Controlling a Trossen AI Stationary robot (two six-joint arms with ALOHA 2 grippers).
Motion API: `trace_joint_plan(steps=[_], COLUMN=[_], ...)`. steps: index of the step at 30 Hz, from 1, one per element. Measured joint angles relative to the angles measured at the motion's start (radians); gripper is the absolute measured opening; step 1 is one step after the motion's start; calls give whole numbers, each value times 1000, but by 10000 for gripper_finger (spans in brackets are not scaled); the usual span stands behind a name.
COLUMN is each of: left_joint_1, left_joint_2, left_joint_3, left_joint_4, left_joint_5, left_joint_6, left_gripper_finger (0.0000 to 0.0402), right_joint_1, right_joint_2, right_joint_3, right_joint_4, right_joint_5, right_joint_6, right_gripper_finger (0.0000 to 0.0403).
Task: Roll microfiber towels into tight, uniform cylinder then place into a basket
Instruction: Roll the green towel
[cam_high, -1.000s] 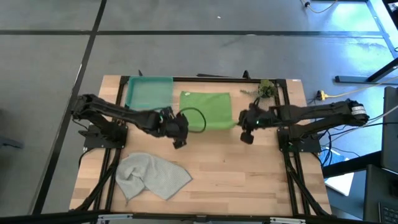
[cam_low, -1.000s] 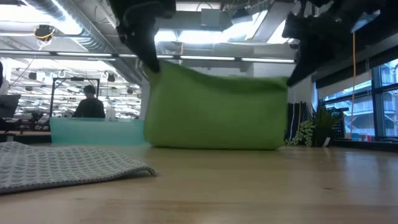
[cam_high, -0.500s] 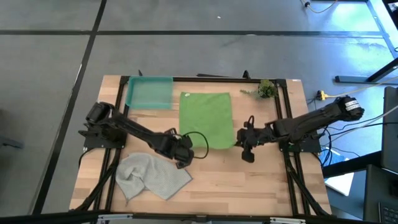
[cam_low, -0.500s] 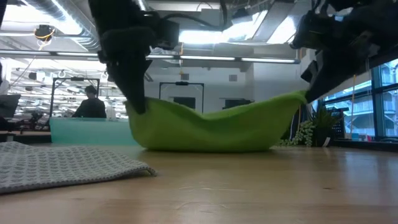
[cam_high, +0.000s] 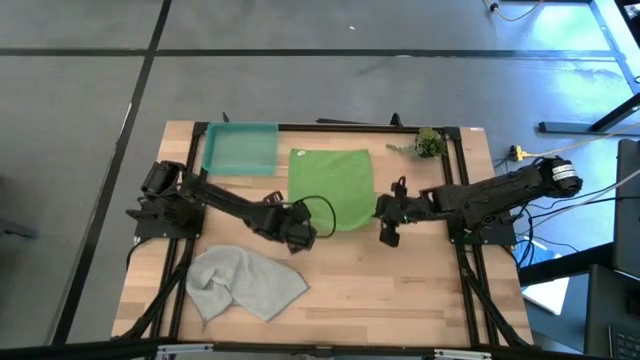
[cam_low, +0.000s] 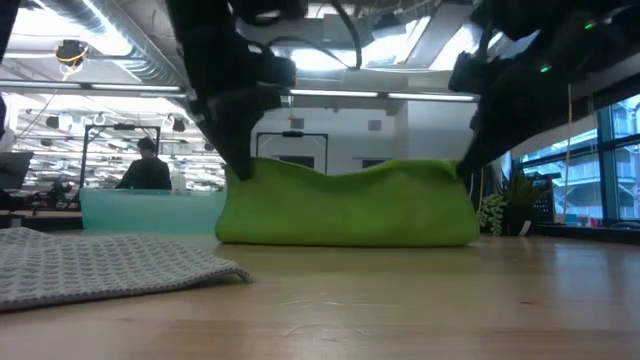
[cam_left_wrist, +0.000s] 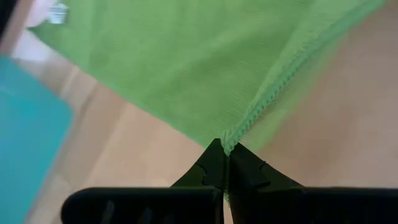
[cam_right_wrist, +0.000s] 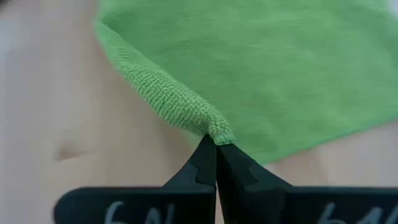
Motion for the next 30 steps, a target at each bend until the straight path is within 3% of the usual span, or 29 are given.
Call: trace_joint_plan(steps=[9,17,30], left_joint_1=[171,296,427], left_joint_2=[10,10,57], left_joint_3=[0,0,0], left_joint_4=[2,51,142], left_joint_5=[-27,-54,-42], left_joint_6=[145,249,340], left_gripper_finger=[0,0,0], right_joint_1=[-222,-392,-555], right_joint_2=[27,105,215], right_joint_3=[1,1,1], right_joint_4=[10,148,268], right_joint_5=[4,3,-27], right_joint_6=[-142,-278,-399], right_gripper_finger=[0,0,0])
